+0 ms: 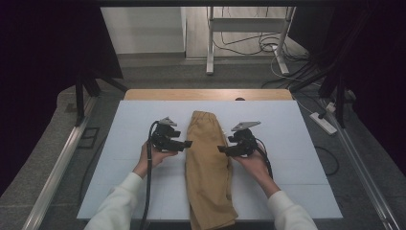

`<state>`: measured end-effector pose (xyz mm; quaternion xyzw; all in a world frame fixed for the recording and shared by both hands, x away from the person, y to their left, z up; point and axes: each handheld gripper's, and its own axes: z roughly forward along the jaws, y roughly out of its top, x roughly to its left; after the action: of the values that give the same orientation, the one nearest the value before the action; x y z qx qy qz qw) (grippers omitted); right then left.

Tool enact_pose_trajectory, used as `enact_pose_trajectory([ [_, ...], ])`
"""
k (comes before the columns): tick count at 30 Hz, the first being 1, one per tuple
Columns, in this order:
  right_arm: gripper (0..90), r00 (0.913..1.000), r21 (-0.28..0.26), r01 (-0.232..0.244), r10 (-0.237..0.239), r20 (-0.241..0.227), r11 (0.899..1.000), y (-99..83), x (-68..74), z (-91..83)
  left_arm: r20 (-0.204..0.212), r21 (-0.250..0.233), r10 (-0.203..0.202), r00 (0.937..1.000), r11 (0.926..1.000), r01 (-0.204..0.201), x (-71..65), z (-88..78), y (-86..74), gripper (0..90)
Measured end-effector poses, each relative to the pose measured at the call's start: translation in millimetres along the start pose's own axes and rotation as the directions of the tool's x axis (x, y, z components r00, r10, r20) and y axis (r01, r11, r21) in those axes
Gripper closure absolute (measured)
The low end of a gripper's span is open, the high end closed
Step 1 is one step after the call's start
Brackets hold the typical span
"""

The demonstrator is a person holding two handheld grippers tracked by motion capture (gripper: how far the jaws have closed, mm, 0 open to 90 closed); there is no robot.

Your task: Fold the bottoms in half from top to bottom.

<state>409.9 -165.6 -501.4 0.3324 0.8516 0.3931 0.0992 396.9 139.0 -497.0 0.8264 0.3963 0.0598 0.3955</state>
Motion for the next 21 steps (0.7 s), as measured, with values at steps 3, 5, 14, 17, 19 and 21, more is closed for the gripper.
enact_pose_trajectory([
  [3, 33.6, 1.0, 0.0, -0.008, 0.008, 0.004, 1.0, 0.5, -3.2, 1.8, -0.002, 0.01, 0.0, 1.0, 1.0, 0.0, 2.0, 3.5, 0.0, 25.1],
  [5, 33.6, 0.9999, -0.002, -0.01, 0.01, 0.007, 1.0, 0.7, -4.7, 2.2, -0.008, 0.011, 0.002, 1.0, 0.9999, -0.002, 3.6, 4.8, 0.4, 25.1],
  [14, 33.6, 0.9992, -0.008, -0.03, 0.03, 0.027, 1.0, 2.8, -14.6, 3.3, -0.022, 0.017, -0.004, 0.9997, 0.9998, 0.004, 11.0, 11.1, 6.3, 24.7],
  [17, 33.5, 0.9988, -0.011, -0.04, 0.04, 0.029, 0.999, 3.6, -18.5, 4.5, -0.026, 0.019, -0.014, 0.9996, 0.9997, 0.014, 15.6, 12.9, 6.8, 24.4],
  [19, 33.5, 0.9985, -0.011, -0.045, 0.045, 0.032, 0.999, 4.2, -20.3, 5.7, -0.026, 0.017, -0.022, 0.9994, 0.9996, 0.022, 18.4, 13.3, 6.6, 24.4],
  [21, 33.6, 0.9984, -0.016, -0.044, 0.044, 0.035, 0.999, 6.4, -22.1, 6.6, -0.029, 0.016, -0.022, 0.9993, 0.9996, 0.023, 21.1, 13.5, 7.3, 24.5],
])
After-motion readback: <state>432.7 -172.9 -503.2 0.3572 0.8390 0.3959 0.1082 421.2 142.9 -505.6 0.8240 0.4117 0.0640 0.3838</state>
